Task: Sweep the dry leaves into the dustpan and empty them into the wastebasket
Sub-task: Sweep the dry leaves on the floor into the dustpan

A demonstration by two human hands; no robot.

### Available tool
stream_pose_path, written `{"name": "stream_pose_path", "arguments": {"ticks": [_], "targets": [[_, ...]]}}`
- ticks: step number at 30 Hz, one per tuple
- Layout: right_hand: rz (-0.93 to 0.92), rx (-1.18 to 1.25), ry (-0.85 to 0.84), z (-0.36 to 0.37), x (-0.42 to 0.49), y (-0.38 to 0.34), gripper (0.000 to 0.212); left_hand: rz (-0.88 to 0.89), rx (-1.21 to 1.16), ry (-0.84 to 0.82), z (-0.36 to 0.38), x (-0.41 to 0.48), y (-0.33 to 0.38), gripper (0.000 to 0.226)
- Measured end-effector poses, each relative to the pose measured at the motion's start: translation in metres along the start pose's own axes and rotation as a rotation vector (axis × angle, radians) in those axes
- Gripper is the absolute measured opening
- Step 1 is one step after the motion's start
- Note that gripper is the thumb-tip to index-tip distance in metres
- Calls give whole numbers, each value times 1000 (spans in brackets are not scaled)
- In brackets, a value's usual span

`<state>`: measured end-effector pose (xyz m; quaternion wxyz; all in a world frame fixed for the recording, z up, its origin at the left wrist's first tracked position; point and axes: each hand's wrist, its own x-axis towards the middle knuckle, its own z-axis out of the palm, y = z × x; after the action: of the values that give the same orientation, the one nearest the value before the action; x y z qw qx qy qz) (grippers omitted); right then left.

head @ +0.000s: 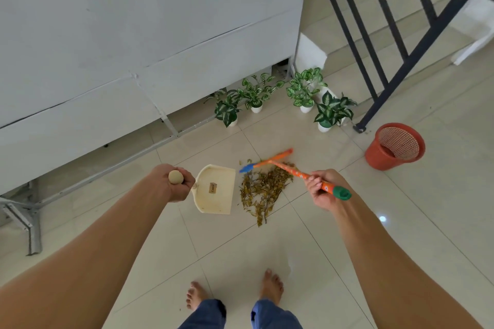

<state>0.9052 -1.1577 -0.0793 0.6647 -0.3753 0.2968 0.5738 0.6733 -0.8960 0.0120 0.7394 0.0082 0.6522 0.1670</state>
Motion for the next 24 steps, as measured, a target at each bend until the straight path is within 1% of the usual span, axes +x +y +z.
{"name": "stream_pose_path", "arguments": {"ticks": [2,5,7,10,15,21,22,24], "targets": [[-22,-40,-30,2,-4,4,10,0,13,5,2,1,-2,13],[-10,-105,-94,22,9,15,14,10,17,13,-2,-1,-2,12],[2,-146,-105,42,25,25,14,13,11,19,-8,-5,0,13],[-1,-222,-27,67,48,44,11,25,-5,23,-20,-14,3,11],[-52,-287,126,67,55,66,25,27,-26,15,-40,-23,12,13],[-76,-296,108,16,8,64,9,17,5,35,-63,-10,22,15],[-74,-339,130,10,-1,64,8,17,20,38,-67,-8,23,15],[-108,-511,224,6,-21,69,8,0,30,34,-77,-6,26,14]]}}
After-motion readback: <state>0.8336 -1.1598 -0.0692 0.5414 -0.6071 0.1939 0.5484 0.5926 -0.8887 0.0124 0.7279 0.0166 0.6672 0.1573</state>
